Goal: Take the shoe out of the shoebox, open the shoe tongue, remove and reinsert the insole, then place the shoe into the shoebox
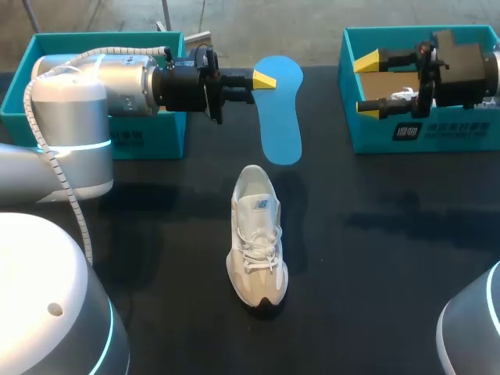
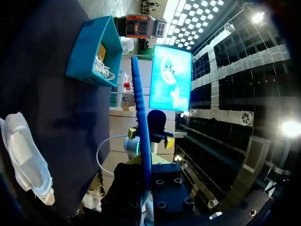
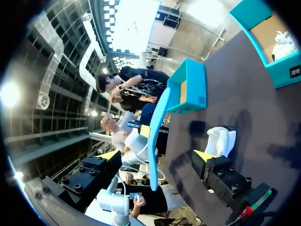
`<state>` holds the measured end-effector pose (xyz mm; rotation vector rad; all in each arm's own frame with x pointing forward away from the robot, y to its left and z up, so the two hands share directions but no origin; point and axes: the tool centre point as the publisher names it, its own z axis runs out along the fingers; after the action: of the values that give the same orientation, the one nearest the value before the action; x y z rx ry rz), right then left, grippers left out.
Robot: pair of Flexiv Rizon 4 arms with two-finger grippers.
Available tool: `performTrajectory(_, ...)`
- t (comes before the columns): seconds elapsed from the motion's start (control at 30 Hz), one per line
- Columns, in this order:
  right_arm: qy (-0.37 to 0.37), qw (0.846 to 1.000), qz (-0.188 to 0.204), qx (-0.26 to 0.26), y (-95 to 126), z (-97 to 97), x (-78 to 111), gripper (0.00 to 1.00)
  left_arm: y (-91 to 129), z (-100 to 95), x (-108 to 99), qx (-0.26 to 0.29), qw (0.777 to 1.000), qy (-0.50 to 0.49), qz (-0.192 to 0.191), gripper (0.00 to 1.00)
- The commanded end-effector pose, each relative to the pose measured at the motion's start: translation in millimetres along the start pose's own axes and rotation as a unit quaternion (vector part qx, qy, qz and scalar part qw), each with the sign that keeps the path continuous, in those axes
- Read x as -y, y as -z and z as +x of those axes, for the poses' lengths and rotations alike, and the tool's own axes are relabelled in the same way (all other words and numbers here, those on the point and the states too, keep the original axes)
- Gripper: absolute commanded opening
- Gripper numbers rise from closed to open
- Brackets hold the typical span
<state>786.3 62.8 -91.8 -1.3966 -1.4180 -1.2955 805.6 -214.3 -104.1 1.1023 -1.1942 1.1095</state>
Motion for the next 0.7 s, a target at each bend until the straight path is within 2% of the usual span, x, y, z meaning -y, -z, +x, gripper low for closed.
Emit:
performTrajectory(0.03, 0.000, 1.000, 0.000, 0.001, -1.5, 0.1, -0.4, 1.00, 5.3, 6.6, 1.3, 0.041, 0.992, -0.120, -0.011, 0.00)
performTrajectory(0.1, 0.000, 1.000, 0.000, 0.001, -1.5, 0.1, -0.4, 1.00, 6.9, 8.5, 2.6, 0.064, 0.980, -0.187, -0.003, 0.00)
performTrajectory(0.23, 0.000, 1.000, 0.000, 0.001, -1.5, 0.1, -0.4, 1.00, 7.6, 8.3, 0.9, 0.116, 0.944, -0.310, -0.013, 0.00)
performTrajectory(0.33, 0.000, 1.000, 0.000, 0.001, -1.5, 0.1, -0.4, 1.00, 5.3, 4.2, -0.7, 0.147, 0.906, -0.396, -0.027, 0.00)
performTrajectory(0.5, 0.000, 1.000, 0.000, 0.001, -1.5, 0.1, -0.4, 1.00, 5.8, 3.0, 4.4, 0.155, 0.863, -0.480, -0.020, 0.00)
performTrajectory(0.53, 0.000, 1.000, 0.000, 0.001, -1.5, 0.1, -0.4, 1.00, 7.0, 2.4, 8.4, 0.154, 0.855, -0.494, -0.008, 0.00)
performTrajectory(0.7, 0.000, 1.000, 0.000, 0.001, -1.5, 0.1, -0.4, 1.00, 9.1, 0.2, 15.8, 0.155, 0.856, -0.494, 0.000, 0.00)
